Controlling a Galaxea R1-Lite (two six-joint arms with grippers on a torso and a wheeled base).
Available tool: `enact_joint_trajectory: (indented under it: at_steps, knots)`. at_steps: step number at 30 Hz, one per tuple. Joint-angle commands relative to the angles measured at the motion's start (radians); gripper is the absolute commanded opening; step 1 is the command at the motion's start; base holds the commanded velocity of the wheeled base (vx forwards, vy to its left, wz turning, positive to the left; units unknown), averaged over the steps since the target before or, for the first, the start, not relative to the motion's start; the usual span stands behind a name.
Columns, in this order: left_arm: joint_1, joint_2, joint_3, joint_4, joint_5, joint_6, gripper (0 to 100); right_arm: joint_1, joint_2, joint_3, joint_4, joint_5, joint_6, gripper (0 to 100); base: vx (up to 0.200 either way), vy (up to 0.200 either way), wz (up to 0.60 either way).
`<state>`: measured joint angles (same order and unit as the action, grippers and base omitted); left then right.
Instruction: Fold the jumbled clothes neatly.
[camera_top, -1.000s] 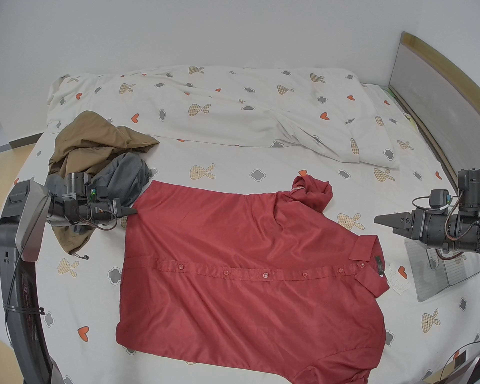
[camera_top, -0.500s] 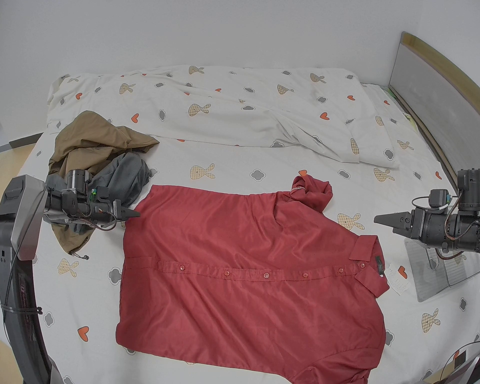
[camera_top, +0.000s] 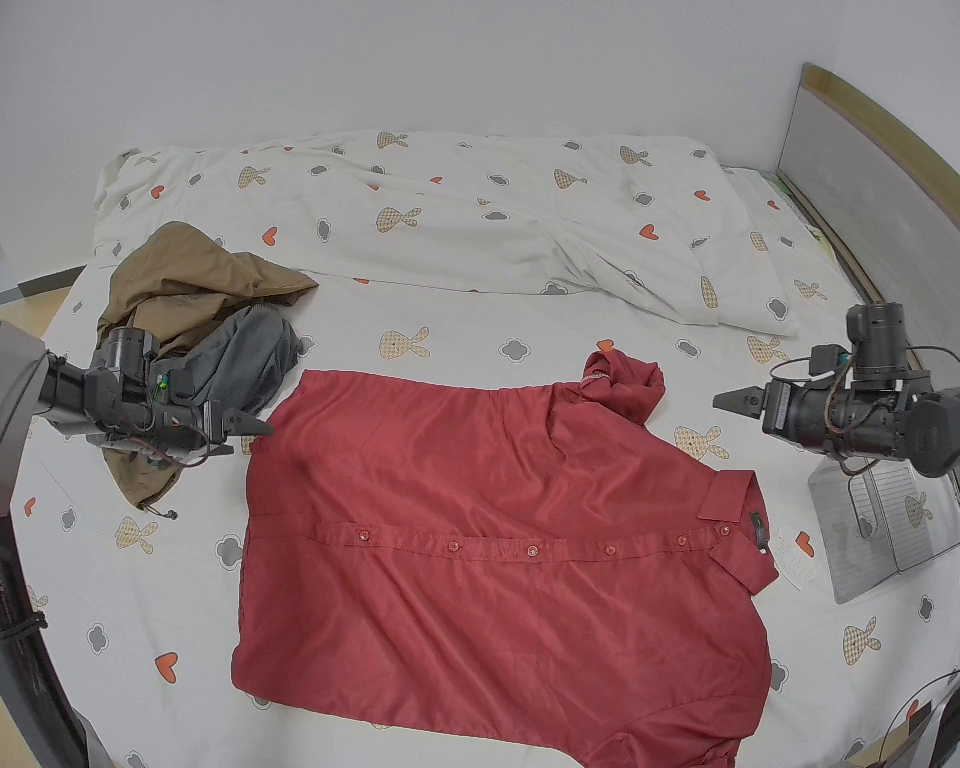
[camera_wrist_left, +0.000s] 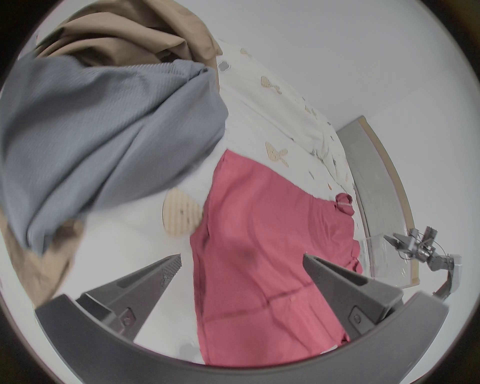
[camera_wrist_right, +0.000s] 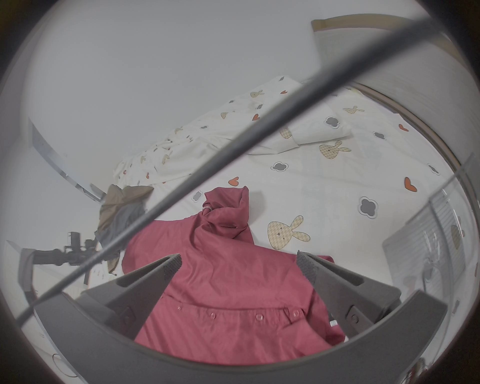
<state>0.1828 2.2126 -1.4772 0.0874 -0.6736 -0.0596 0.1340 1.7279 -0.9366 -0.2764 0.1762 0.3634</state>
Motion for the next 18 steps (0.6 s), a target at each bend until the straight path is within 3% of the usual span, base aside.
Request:
enact_joint_trajectory:
  at_steps: [1, 2, 5, 9, 18]
  knots:
    - [-0.011, -0.280, 0.304, 0.008, 0.012, 0.000, 100, 0.087, 0.274, -0.195, 0.003, -0.089, -0.008, 100, 0.000, 0.000, 0.00]
    - [-0.011, -0.297, 0.399, 0.005, 0.022, 0.014, 100, 0.093, 0.280, -0.205, 0.003, -0.084, -0.006, 100, 0.000, 0.000, 0.00]
    - [0.003, -0.297, 0.499, -0.002, 0.031, 0.064, 100, 0.099, 0.277, -0.194, 0.002, -0.083, -0.008, 100, 0.000, 0.000, 0.00]
    - [0.027, -0.277, 0.630, -0.018, 0.043, 0.208, 100, 0.099, 0.239, -0.162, 0.002, -0.083, -0.008, 100, 0.000, 0.000, 0.00]
    - [0.044, -0.226, 0.781, -0.206, 0.046, 0.236, 100, 0.098, 0.088, -0.073, 0.006, -0.058, -0.006, 100, 0.000, 0.000, 0.00]
